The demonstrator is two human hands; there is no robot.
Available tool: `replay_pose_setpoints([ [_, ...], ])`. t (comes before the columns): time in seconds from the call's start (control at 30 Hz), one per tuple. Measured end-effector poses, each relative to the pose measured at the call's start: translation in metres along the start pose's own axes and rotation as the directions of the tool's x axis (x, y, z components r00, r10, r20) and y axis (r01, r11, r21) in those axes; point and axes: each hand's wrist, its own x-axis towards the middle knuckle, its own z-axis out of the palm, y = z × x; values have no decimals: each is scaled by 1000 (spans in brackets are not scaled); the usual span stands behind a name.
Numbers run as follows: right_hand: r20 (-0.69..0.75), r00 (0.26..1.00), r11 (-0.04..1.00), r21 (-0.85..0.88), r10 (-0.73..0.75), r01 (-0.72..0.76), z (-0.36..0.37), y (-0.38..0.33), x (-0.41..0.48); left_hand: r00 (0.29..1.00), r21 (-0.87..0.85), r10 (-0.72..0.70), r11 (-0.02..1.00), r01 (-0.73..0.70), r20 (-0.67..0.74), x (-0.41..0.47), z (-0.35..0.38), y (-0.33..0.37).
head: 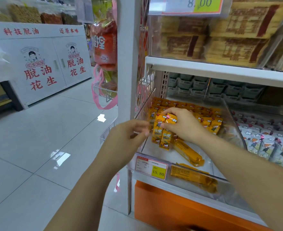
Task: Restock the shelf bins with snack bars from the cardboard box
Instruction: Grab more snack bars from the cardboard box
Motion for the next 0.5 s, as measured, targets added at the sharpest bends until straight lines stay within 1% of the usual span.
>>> replay_pose_setpoints([
  [0.1, -9, 1000, 999, -52, 6, -6, 20, 5, 21, 1000, 10, 14, 1000, -14, -10, -2, -3, -6],
  [0.2, -39, 999, 983, -180, -37, 29, 34, 7, 40, 1000, -7, 2, 1000, -2, -31, -1, -4, -11],
  [0.27, -74, 996, 972, -233, -49, 30, 40, 8, 47, 1000, -25, -4, 1000, 3, -31, 0, -5, -12],
  [0.4, -139, 989, 969, -245, -53, 18, 37, 11, 47, 1000, -63, 3, 998, -4, -26, 3, -6, -12],
  [0.5, -151, 987, 981, -191, -60, 31, 29, 15, 40, 1000, -67, 0, 998, -2, -24, 4, -6, -13],
])
